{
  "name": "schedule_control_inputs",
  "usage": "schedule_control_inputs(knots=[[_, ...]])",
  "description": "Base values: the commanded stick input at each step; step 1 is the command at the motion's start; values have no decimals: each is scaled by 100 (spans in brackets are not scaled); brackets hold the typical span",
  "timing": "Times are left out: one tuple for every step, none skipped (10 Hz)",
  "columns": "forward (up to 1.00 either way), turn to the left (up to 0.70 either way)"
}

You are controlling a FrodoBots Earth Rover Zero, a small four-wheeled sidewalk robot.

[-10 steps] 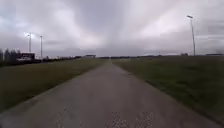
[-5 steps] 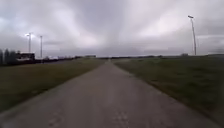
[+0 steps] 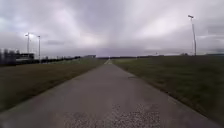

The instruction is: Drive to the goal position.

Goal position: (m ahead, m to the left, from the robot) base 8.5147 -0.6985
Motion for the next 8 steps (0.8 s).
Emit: schedule_control_inputs(knots=[[70,0],[70,0],[70,0],[70,0],[70,0],[70,0],[70,0],[70,0]])
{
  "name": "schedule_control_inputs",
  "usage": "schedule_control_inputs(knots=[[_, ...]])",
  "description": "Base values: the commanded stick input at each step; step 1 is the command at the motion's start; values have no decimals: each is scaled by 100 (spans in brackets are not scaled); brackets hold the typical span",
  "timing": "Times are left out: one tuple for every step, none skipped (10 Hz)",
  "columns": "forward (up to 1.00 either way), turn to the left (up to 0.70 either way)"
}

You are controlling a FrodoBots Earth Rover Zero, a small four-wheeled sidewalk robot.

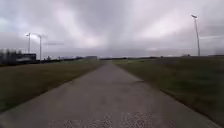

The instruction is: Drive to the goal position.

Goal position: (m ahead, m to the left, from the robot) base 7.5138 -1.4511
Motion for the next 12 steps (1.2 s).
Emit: schedule_control_inputs(knots=[[70,0],[70,0],[70,0],[70,0],[70,0],[70,0],[70,0],[70,0],[70,0],[70,0],[70,0],[70,0]])
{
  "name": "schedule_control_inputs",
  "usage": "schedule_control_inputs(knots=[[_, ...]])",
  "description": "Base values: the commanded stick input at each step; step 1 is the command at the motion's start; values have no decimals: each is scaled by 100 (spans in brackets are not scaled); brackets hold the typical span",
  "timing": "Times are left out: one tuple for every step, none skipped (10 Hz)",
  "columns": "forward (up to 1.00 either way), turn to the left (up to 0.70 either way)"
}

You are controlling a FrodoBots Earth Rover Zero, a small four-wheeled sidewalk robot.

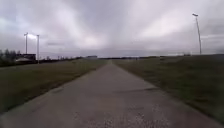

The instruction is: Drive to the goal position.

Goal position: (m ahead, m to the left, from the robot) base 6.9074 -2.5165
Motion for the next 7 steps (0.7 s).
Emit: schedule_control_inputs(knots=[[70,0],[70,0],[70,0],[70,0],[70,0],[70,0],[70,0]])
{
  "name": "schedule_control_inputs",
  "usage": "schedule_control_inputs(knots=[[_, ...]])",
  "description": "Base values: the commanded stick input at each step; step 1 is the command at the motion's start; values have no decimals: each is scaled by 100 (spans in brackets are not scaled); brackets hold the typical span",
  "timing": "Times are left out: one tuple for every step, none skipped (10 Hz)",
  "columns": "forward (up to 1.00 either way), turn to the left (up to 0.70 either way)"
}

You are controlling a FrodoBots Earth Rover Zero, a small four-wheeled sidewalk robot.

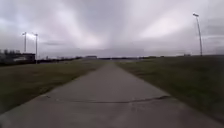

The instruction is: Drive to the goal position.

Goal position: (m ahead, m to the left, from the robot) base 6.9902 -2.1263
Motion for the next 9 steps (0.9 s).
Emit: schedule_control_inputs(knots=[[70,0],[70,0],[70,0],[70,0],[70,0],[70,0],[70,0],[70,0],[70,0]])
